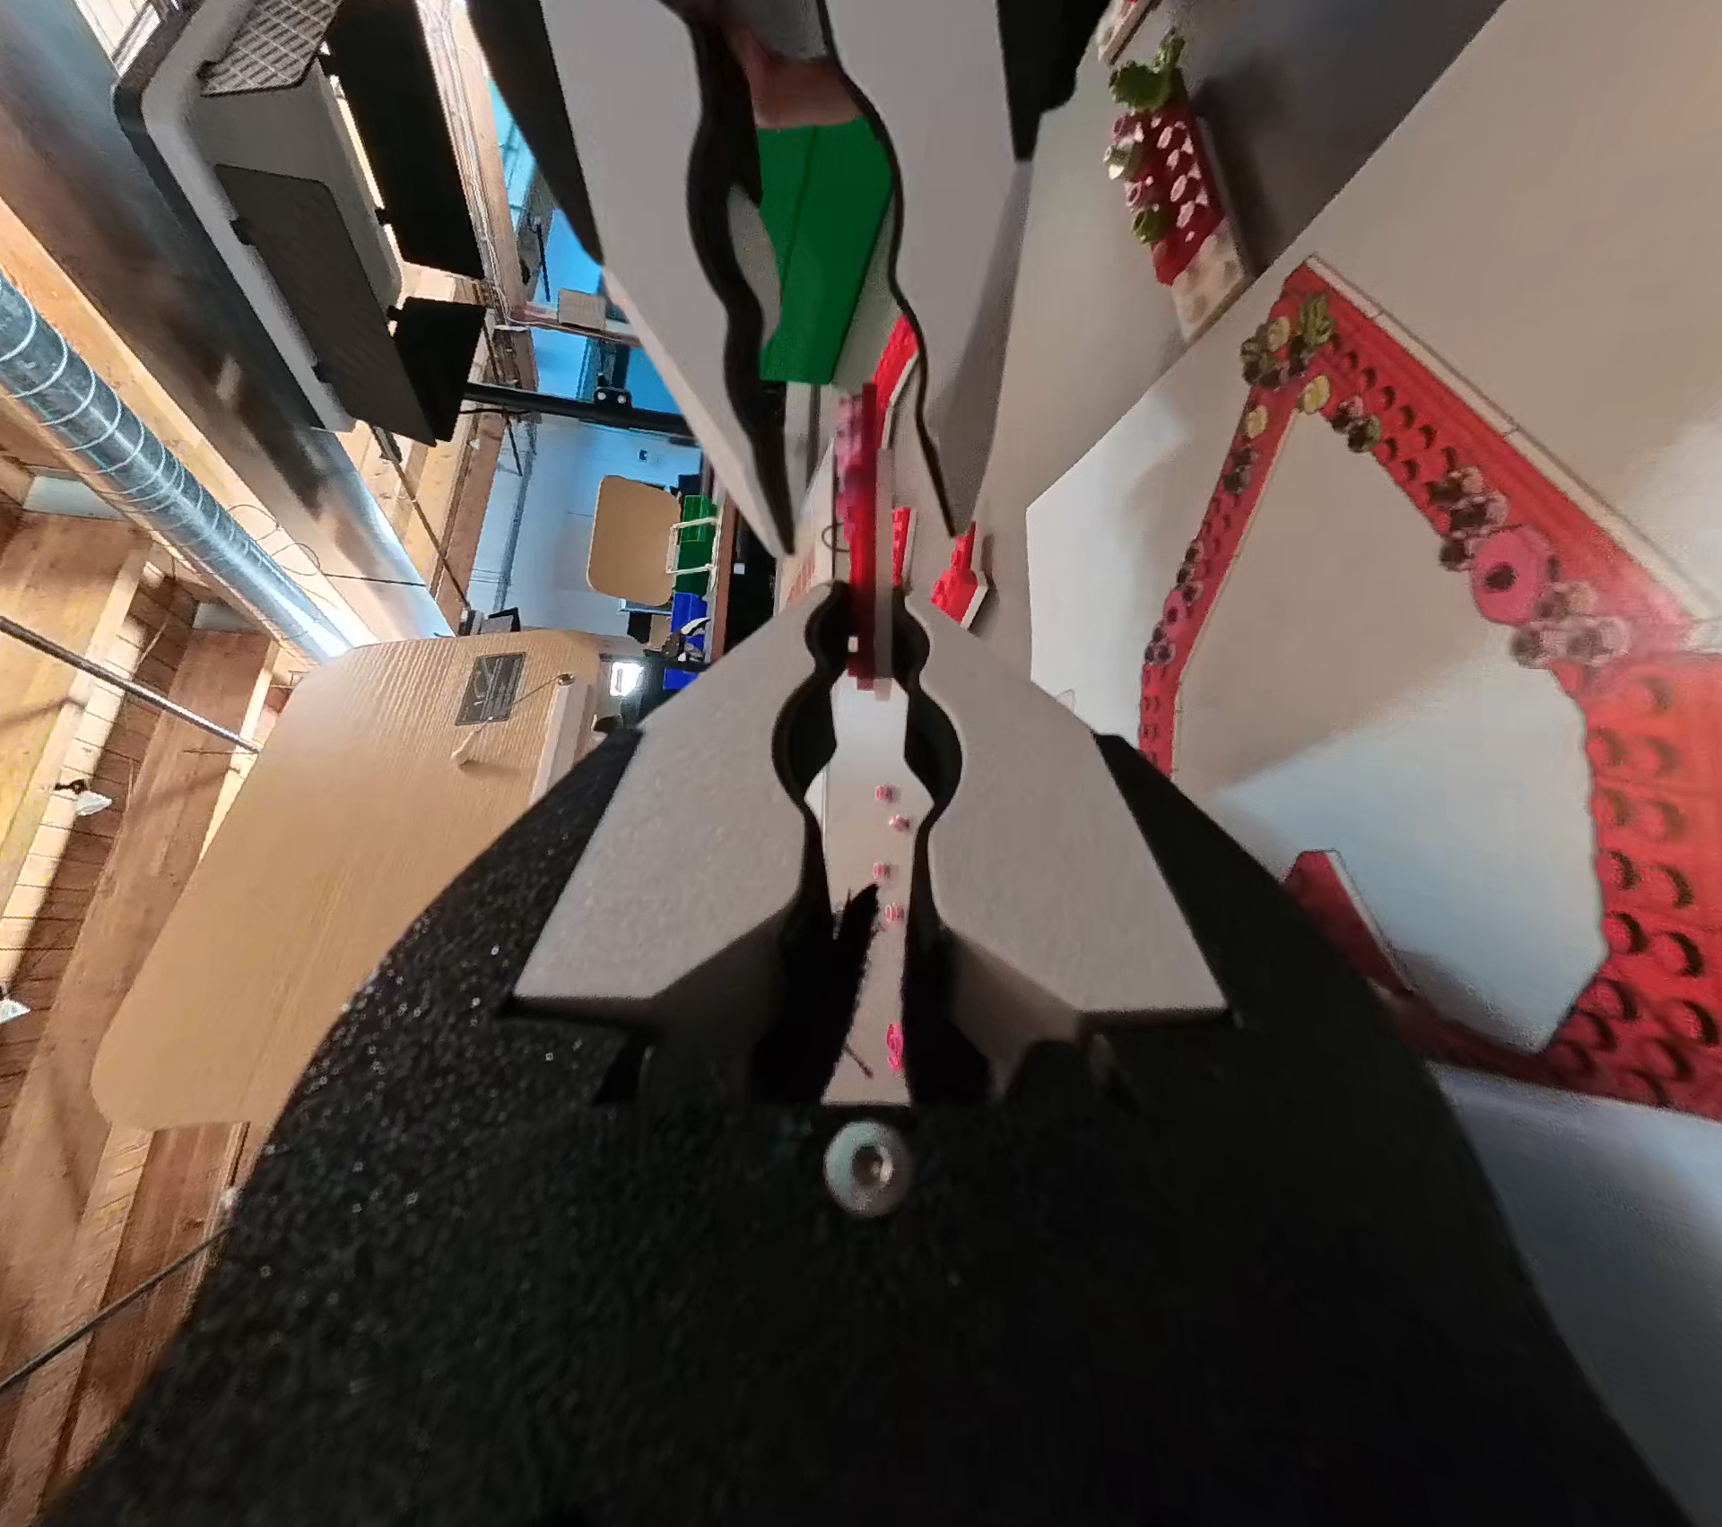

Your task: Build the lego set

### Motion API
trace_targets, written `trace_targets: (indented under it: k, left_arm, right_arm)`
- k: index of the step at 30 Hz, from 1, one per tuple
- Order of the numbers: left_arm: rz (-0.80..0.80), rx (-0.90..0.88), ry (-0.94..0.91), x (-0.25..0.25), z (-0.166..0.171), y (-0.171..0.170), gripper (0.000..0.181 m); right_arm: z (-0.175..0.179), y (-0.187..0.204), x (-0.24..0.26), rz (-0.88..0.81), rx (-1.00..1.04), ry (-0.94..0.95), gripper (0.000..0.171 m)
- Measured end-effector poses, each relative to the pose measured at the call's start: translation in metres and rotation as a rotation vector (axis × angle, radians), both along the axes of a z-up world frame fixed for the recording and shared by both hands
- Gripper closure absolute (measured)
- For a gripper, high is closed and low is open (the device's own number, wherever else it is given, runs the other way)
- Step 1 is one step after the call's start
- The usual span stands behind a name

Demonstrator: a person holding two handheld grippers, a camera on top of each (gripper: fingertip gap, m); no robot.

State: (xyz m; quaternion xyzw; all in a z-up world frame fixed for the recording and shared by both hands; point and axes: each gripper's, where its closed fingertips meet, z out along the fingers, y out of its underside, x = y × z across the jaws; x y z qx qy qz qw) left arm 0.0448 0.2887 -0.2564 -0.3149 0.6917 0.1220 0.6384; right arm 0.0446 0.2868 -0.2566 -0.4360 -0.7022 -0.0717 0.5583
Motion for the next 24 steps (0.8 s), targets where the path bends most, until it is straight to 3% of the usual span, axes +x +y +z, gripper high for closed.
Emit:
trace_targets:
  k: [2, 5, 8, 14, 17, 21, 24]
  left_arm:
    - [0.011, -0.007, 0.002, -0.002, -0.001, 0.003, 0.176]
    - [0.011, -0.014, -0.007, -0.003, 0.000, 0.003, 0.176]
    - [0.000, -0.057, -0.021, -0.002, -0.001, 0.002, 0.176]
    - [-0.093, -0.447, -0.099, 0.001, -0.008, -0.011, 0.141]
    - [-0.115, -0.620, -0.164, 0.000, -0.003, -0.011, 0.141]
    - [-0.142, -0.593, -0.192, -0.005, 0.007, -0.012, 0.150]
    - [-0.194, -0.762, -0.233, 0.000, 0.011, -0.021, 0.149]
  right_arm:
    - [0.002, 0.002, 0.004, -0.021, -0.019, 0.024, 0.137]
    - [0.002, 0.002, 0.005, -0.026, 0.040, -0.013, 0.157]
    - [0.002, 0.001, 0.005, -0.029, 0.118, -0.045, 0.161]
    - [0.010, 0.003, 0.012, -0.025, 0.339, -0.039, 0.162]
    - [0.017, -0.002, 0.014, 0.007, 0.473, -0.061, 0.162]
    - [0.020, -0.003, 0.015, 0.020, 0.467, -0.028, 0.162]
    - [0.024, -0.006, 0.014, 0.044, 0.501, -0.014, 0.162]
